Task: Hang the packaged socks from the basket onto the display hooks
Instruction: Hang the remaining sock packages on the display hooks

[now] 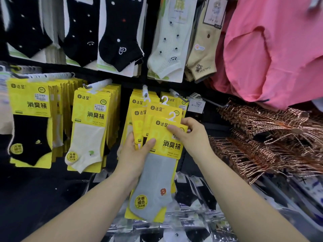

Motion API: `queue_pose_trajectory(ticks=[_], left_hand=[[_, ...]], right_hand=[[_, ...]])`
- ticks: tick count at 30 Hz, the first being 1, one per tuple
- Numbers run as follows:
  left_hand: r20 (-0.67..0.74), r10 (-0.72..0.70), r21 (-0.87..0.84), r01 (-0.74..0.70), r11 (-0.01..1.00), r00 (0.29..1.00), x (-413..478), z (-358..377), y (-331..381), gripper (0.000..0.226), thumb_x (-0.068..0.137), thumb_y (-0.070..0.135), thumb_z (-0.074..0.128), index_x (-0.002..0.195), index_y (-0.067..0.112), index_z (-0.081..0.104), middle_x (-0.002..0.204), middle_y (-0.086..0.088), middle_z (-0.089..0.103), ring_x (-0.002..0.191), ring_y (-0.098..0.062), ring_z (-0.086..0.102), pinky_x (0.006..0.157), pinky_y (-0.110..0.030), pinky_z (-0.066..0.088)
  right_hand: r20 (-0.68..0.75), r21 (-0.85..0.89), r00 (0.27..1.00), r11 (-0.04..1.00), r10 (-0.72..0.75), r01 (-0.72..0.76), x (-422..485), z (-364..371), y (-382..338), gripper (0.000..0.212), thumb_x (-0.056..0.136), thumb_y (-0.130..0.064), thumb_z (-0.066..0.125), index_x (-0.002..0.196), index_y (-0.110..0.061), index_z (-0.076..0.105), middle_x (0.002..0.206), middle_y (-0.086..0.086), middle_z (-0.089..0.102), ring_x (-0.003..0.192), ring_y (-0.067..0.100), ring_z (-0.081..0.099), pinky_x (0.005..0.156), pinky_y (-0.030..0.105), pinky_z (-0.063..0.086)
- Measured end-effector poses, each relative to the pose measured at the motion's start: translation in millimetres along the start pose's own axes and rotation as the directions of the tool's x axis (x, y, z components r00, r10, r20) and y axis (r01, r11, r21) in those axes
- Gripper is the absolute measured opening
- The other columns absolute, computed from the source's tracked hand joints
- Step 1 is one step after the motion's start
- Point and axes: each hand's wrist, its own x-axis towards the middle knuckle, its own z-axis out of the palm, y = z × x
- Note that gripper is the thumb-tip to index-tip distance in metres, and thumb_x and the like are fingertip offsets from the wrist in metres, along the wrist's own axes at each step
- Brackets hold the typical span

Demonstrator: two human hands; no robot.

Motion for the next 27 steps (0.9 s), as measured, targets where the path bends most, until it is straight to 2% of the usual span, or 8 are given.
queue_pose_trajectory(ticks=[3, 6, 9, 12, 15, 18, 24, 27], left_hand=[[-0.011, 0.009, 0.059, -0.009, 0.998, 1.0, 1, -4, -2, 0.031, 0.096, 0.02, 0.053, 0.127, 0.024, 0.055, 0.116, 0.0, 0.069, 0.101, -0.015, 0.068, 0.078, -0.032, 0.056], [-0.089, 0.059, 0.209, -0.039, 0.977, 0.994, 6, -12, -4, 0.03, 0.101, 0.025, 0.044, 0.129, 0.03, 0.053, 0.122, 0.011, 0.064, 0.113, -0.01, 0.059, 0.094, -0.036, 0.048], [-0.144, 0.138, 0.329, -0.084, 0.941, 0.98, 10, -22, -4, 0.021, 0.101, 0.022, 0.043, 0.114, 0.028, 0.057, 0.107, 0.012, 0.066, 0.104, -0.012, 0.06, 0.086, -0.032, 0.048], [-0.162, 0.205, 0.416, -0.121, 0.901, 0.965, 13, -32, -4, 0.016, 0.1, 0.022, 0.043, 0.107, 0.03, 0.055, 0.098, 0.015, 0.064, 0.094, -0.004, 0.06, 0.078, -0.027, 0.047], [-0.162, 0.275, 0.471, -0.171, 0.865, 0.948, 14, -40, -4, 0.015, 0.1, 0.02, 0.044, 0.106, 0.03, 0.053, 0.094, 0.021, 0.061, 0.081, 0.015, 0.056, 0.067, -0.009, 0.041], [-0.15, 0.304, 0.503, -0.192, 0.843, 0.941, 14, -46, -4, 0.016, 0.1, 0.018, 0.043, 0.107, 0.027, 0.054, 0.096, 0.019, 0.061, 0.077, 0.02, 0.054, 0.061, 0.002, 0.038], [-0.15, 0.263, 0.491, -0.159, 0.856, 0.953, 13, -48, -3, 0.024, 0.099, 0.019, 0.044, 0.095, 0.04, 0.053, 0.096, 0.021, 0.062, 0.078, 0.019, 0.055, 0.068, -0.014, 0.04], [-0.142, 0.228, 0.474, -0.136, 0.87, 0.963, 13, -46, -3, 0.023, 0.099, 0.021, 0.045, 0.094, 0.041, 0.053, 0.095, 0.019, 0.064, 0.084, 0.009, 0.059, 0.073, -0.022, 0.045]], right_hand=[[0.02, 0.107, 1.0, 0.994, 0.023, -0.025, -1, -6, 4, 0.02, 0.072, -0.028, 0.081, 0.089, -0.026, 0.071, 0.099, -0.005, 0.073, 0.092, 0.012, 0.069, 0.073, 0.022, 0.056], [-0.04, 0.227, 0.995, 0.971, 0.086, -0.075, 5, -12, 5, 0.014, 0.078, -0.019, 0.077, 0.088, -0.027, 0.071, 0.099, -0.001, 0.073, 0.086, 0.009, 0.069, 0.071, 0.019, 0.054], [-0.171, 0.286, 0.98, 0.957, 0.103, -0.051, 21, -19, 3, 0.01, 0.087, -0.016, 0.067, 0.085, -0.026, 0.068, 0.096, -0.001, 0.068, 0.079, 0.008, 0.062, 0.065, 0.014, 0.049], [-0.24, 0.234, 0.961, 0.969, 0.137, -0.079, 41, -25, -2, 0.011, 0.091, -0.016, 0.059, 0.087, -0.02, 0.069, 0.086, -0.001, 0.063, 0.074, 0.01, 0.055, 0.065, 0.021, 0.047], [-0.233, 0.19, 0.965, 0.979, 0.121, -0.077, 60, -22, -8, 0.013, 0.092, -0.018, 0.057, 0.087, -0.017, 0.069, 0.077, 0.0, 0.058, 0.069, 0.013, 0.052, 0.066, 0.028, 0.045], [-0.185, 0.042, 0.981, 0.998, 0.061, -0.054, 73, -13, -12, 0.014, 0.093, -0.019, 0.054, 0.09, -0.016, 0.068, 0.069, -0.002, 0.052, 0.06, 0.011, 0.044, 0.057, 0.025, 0.038], [-0.188, 0.044, 0.976, 0.994, 0.109, -0.102, 82, 1, -9, 0.019, 0.093, -0.016, 0.055, 0.077, -0.016, 0.064, 0.065, 0.001, 0.048, 0.058, 0.012, 0.045, 0.054, 0.025, 0.037], [-0.236, 0.075, 0.957, 0.985, 0.168, -0.155, 82, 2, -9, 0.01, 0.091, -0.02, 0.059, 0.096, -0.013, 0.064, 0.091, 0.004, 0.057, 0.076, 0.021, 0.061, 0.071, 0.037, 0.052]])
